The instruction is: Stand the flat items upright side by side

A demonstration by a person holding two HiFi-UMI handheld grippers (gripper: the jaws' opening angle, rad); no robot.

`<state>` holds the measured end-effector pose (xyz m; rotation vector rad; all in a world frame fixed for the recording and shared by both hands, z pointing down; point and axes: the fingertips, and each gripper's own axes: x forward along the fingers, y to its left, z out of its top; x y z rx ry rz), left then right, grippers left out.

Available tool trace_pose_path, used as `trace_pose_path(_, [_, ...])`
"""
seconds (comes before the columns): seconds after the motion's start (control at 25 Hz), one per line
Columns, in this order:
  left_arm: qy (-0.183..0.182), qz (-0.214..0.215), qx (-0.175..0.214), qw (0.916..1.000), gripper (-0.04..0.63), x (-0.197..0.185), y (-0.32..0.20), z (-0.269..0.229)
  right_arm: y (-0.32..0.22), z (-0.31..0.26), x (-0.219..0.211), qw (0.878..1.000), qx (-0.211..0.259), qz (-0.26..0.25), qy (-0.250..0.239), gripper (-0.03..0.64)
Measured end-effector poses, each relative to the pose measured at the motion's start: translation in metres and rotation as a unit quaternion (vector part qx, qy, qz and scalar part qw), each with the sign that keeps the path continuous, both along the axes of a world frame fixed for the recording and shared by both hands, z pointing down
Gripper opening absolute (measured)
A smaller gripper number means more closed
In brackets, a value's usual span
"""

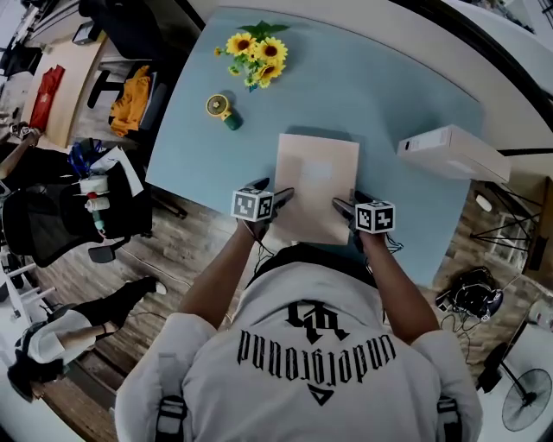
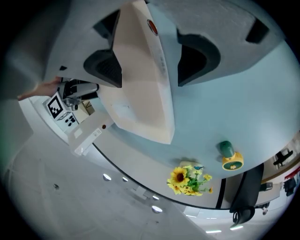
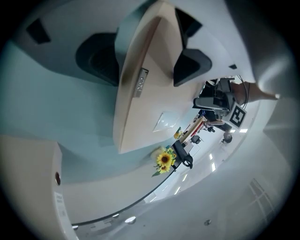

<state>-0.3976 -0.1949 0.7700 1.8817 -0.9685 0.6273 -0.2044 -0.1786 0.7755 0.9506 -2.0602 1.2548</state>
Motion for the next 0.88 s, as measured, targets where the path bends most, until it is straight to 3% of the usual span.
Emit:
trace_pose_path(0.16, [0.034,-0.009,-0.033,0.9988,0.364,0.005,0.002,0.009,0.000,0.003,-0.003,1.000,-0.018,-0.009,-0.017,0.354])
trace_pose_path(0.32, [0.044,-0.011,-0.053,0.9976,0.365,0.006,0.002,0.015,-0.001,0.008,-0.003,0.999,-0.029,-0.015,-0.028,0.353])
trace_pose_path(0.44, [0.045,-0.004,-0.056,0.9974,0.329,0.010,0.001,0.017,-0.002,0.012,-0.003,0.999,-0.035,-0.016,-0.031,0.348])
trace_pose_path(0.64, [0.044,-0.001,-0.052,0.9977,0.330,0.011,-0.001,0.017,-0.003,0.010,-0.004,0.999,-0.037,-0.013,-0.034,0.339])
trace_pose_path(0.88, [0.037,-0.005,-0.047,0.9982,0.324,0.013,0.004,0.005,0.002,0.000,0.001,0.999,-0.033,-0.011,-0.001,0.330])
